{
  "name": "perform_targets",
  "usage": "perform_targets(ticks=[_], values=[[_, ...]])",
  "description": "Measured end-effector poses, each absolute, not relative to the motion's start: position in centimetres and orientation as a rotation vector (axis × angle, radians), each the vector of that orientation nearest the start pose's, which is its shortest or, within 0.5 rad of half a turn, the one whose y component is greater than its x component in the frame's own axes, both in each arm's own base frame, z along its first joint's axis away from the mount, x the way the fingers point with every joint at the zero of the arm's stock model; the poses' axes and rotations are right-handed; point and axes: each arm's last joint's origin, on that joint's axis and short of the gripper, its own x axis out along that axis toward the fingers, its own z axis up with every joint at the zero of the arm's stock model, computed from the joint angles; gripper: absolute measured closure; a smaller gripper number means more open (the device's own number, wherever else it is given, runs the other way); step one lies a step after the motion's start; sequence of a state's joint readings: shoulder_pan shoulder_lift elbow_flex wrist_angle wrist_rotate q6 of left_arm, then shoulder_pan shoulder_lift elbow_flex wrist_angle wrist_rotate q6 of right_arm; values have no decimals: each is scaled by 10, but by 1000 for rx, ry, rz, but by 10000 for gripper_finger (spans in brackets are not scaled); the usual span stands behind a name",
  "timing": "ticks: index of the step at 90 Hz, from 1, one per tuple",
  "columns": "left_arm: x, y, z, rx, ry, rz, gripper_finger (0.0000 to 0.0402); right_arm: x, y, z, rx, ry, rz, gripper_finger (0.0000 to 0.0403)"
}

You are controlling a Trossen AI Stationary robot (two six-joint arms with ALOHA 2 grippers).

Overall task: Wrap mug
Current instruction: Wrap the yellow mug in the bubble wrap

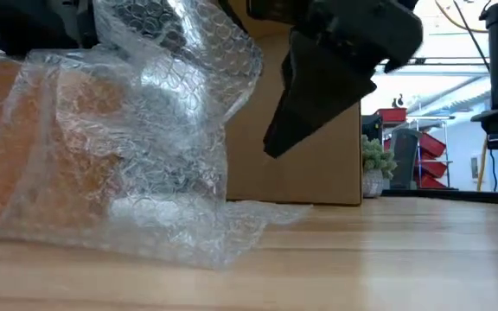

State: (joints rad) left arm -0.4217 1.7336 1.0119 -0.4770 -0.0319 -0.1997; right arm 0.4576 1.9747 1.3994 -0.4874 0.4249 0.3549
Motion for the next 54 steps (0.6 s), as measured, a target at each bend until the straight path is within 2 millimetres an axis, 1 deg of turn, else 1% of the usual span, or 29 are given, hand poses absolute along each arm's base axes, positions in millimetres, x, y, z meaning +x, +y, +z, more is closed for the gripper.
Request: perform_targets(ticks=[5,15,28,44,54], values=[[294,-131,157,96,1199,-221,158,370,174,181,-124,935,-126,133],[294,-131,157,99,1199,-223,158,363,189,182,-166,923,-70,133],[294,-130,157,94,1196,-220,158,361,210,179,-203,829,20,133],[295,-129,157,91,1196,-219,158,365,216,181,-130,722,-2,133],[295,-130,157,84,1191,-214,158,372,218,175,-56,665,-50,133]])
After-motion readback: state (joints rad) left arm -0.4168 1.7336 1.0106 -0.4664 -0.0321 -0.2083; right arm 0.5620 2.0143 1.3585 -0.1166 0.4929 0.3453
